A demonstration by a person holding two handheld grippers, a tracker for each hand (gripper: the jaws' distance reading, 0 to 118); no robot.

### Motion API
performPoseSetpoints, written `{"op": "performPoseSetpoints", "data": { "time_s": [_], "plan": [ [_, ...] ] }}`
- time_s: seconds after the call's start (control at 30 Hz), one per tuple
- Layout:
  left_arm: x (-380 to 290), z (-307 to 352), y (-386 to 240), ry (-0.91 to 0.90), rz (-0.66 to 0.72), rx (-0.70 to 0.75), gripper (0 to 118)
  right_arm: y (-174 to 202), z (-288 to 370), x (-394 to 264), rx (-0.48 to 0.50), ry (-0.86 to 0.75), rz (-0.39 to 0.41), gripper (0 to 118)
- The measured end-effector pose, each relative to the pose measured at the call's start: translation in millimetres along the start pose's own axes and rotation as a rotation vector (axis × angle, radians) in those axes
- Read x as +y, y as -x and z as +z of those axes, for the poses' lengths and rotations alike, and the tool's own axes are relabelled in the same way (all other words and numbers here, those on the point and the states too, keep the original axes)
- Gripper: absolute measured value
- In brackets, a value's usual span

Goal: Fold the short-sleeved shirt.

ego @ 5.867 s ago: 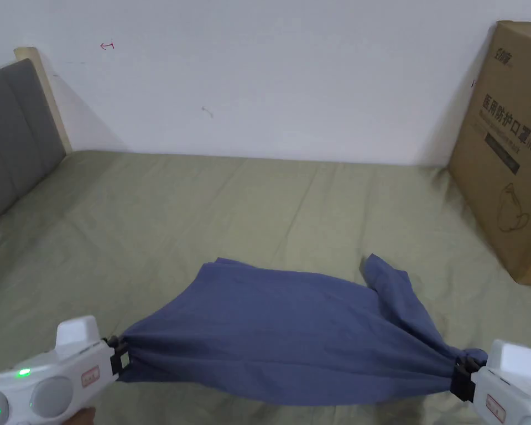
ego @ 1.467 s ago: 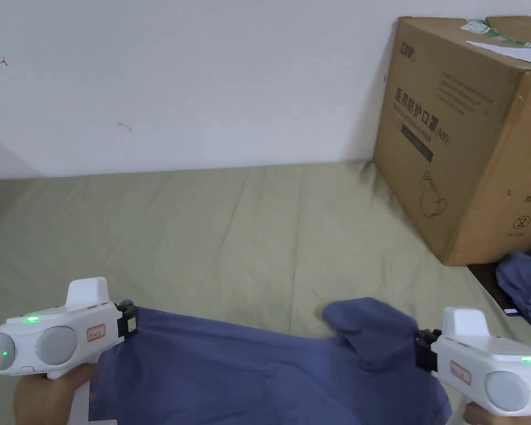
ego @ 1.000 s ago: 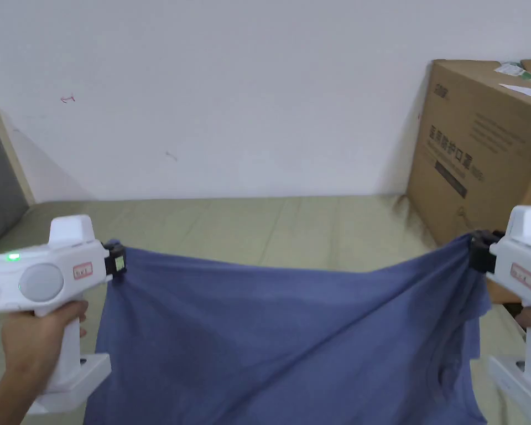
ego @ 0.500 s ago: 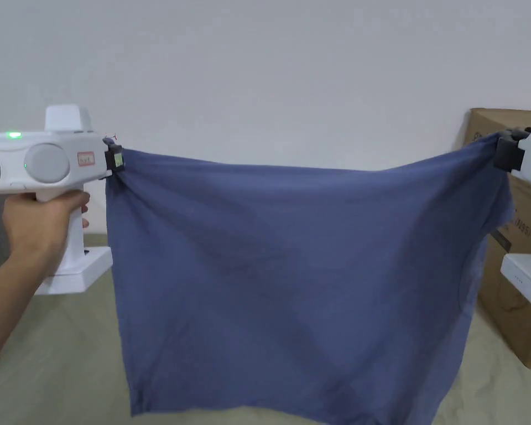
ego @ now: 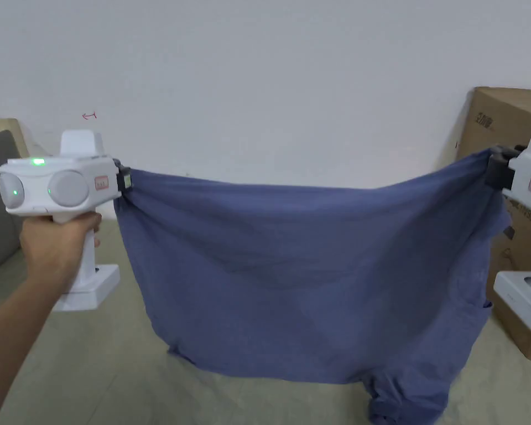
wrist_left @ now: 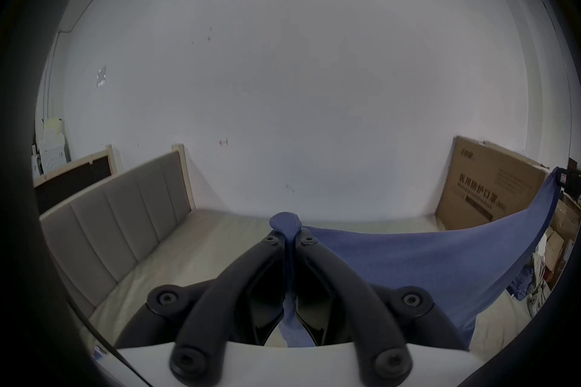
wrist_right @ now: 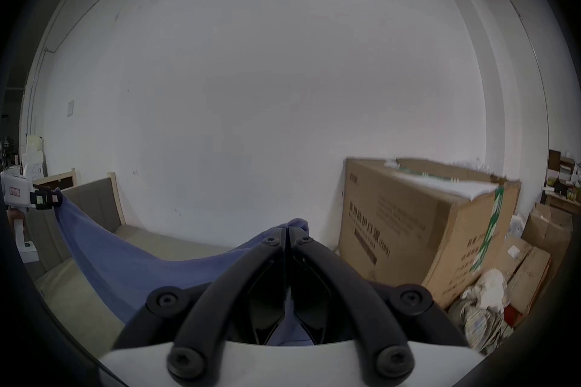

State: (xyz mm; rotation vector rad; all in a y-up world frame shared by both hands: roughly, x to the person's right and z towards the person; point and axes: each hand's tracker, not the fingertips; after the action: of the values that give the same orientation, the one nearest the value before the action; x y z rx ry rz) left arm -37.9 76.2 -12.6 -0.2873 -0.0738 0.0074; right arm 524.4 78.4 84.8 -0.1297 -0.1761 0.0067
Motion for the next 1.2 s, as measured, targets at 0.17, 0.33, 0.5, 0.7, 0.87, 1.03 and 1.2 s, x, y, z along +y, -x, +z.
{"op": "performPoseSetpoints", "data": {
  "time_s": [0.17,0.33,0.5,0.7,0.87,1.03,1.2],
  "plan": [
    [-69,-13,-3,0.103,0.031,-0.015,3,10,20,-74,-0.004,0.121,-0.033,0],
    [-133,5,5,0.184,0.046,-0.034,3,14,56,-140,0.003,0.213,-0.066,0],
    [-191,52,17,0.251,0.039,-0.041,3,17,116,-190,0.026,0.289,-0.09,0],
    [-250,114,42,0.306,0.063,-0.047,3,18,197,-231,0.055,0.349,-0.131,0],
    [-286,169,53,0.358,0.082,-0.033,3,18,262,-256,0.071,0.383,-0.172,0],
    [-317,209,61,0.395,0.103,-0.025,3,13,314,-279,0.066,0.423,-0.203,0],
    [-346,242,59,0.433,0.092,-0.019,3,6,351,-302,0.053,0.466,-0.23,0]
  ]
}}
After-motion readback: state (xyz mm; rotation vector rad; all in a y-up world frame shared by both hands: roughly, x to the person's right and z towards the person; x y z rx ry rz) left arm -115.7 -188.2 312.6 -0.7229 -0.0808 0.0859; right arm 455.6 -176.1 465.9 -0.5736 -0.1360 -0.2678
